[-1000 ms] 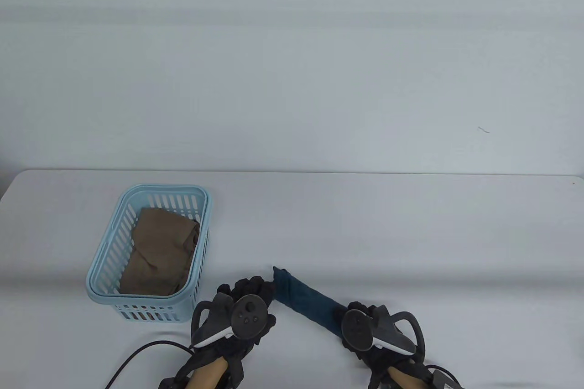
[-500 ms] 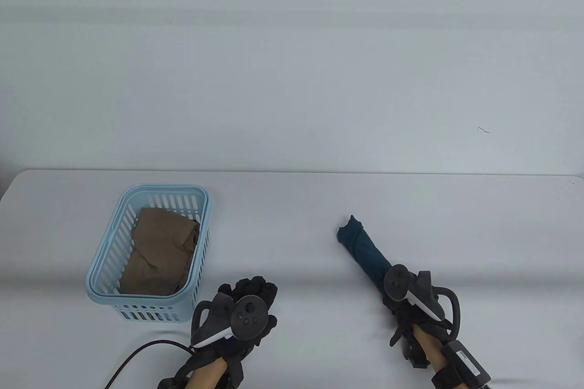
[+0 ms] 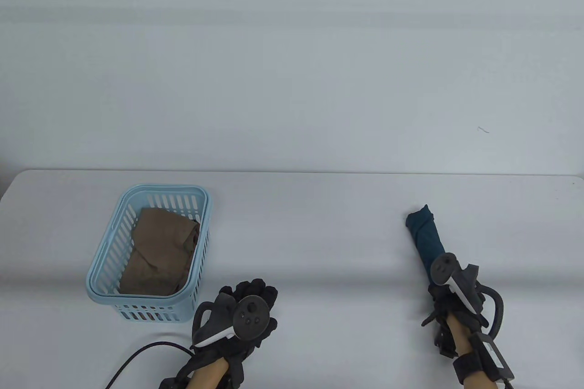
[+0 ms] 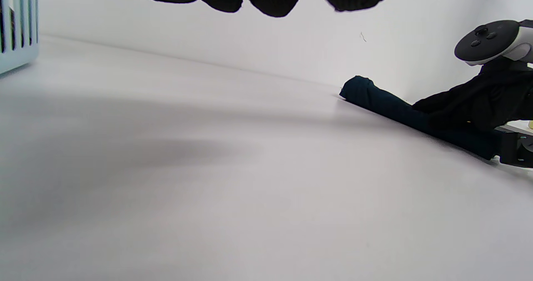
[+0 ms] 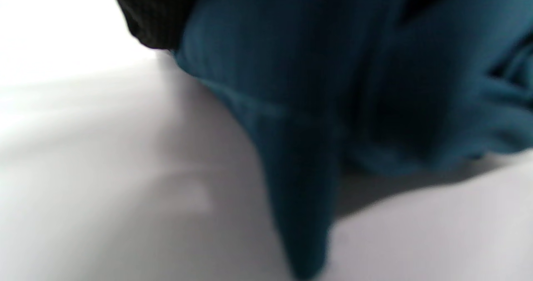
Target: Roll shorts into tight roll
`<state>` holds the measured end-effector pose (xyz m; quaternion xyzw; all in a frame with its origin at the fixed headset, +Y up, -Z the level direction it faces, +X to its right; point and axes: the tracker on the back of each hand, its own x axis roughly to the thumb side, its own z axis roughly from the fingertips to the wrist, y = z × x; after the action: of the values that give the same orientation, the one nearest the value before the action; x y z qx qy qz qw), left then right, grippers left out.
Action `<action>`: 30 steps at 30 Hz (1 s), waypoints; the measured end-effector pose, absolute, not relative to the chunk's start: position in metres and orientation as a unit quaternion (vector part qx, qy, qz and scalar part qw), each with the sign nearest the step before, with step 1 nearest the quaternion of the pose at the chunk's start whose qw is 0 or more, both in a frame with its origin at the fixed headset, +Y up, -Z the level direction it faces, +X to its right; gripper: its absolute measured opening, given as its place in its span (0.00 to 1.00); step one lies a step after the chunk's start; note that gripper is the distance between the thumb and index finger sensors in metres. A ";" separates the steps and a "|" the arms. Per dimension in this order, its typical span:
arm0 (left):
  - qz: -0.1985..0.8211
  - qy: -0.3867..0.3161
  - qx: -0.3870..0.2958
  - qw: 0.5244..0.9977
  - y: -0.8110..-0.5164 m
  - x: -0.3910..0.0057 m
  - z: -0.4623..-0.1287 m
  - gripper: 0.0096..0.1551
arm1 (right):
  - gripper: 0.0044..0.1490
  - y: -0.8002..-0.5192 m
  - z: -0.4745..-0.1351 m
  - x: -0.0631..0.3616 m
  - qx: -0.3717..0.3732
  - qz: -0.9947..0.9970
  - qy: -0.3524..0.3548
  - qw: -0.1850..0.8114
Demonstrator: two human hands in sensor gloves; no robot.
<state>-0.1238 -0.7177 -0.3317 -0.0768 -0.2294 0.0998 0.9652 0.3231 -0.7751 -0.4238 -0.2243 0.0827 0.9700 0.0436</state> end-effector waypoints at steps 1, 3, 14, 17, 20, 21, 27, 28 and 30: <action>0.100 -0.229 -0.076 0.965 -0.718 -0.124 -0.332 0.39 | 0.40 -0.775 -0.424 0.327 -0.231 0.968 0.083 0.046; 0.100 -0.229 -0.077 0.965 -0.718 -0.124 -0.332 0.39 | 0.41 -0.775 -0.424 0.333 -0.241 0.966 0.084 0.045; 0.099 -0.234 -0.090 0.963 -0.720 -0.121 -0.332 0.39 | 0.41 -0.777 -0.422 0.339 -0.257 0.963 0.073 0.036; 0.098 -0.237 -0.091 0.962 -0.719 -0.120 -0.332 0.39 | 0.41 -0.778 -0.421 0.340 -0.253 0.963 0.083 0.049; 0.100 -0.241 -0.090 0.961 -0.718 -0.119 -0.332 0.39 | 0.44 -0.776 -0.418 0.343 -0.249 0.960 0.101 0.075; 0.100 -0.242 -0.089 0.961 -0.718 -0.118 -0.332 0.39 | 0.45 -0.775 -0.416 0.343 -0.248 0.961 0.100 0.076; 0.095 -0.247 -0.090 0.960 -0.718 -0.113 -0.331 0.39 | 0.46 -0.726 -0.399 0.326 -0.195 0.976 -0.002 0.094; 0.093 -0.247 -0.090 0.960 -0.719 -0.111 -0.332 0.39 | 0.46 -0.714 -0.394 0.317 -0.170 0.980 -0.023 0.100; 0.090 -0.249 -0.092 0.960 -0.719 -0.108 -0.332 0.39 | 0.45 -0.696 -0.386 0.301 -0.128 0.984 -0.055 0.115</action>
<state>-0.1082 -0.7192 -0.3317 -0.0916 -0.2485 0.0905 0.9600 0.3013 -0.6959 -0.3861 -0.1280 -0.0551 0.9835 0.1150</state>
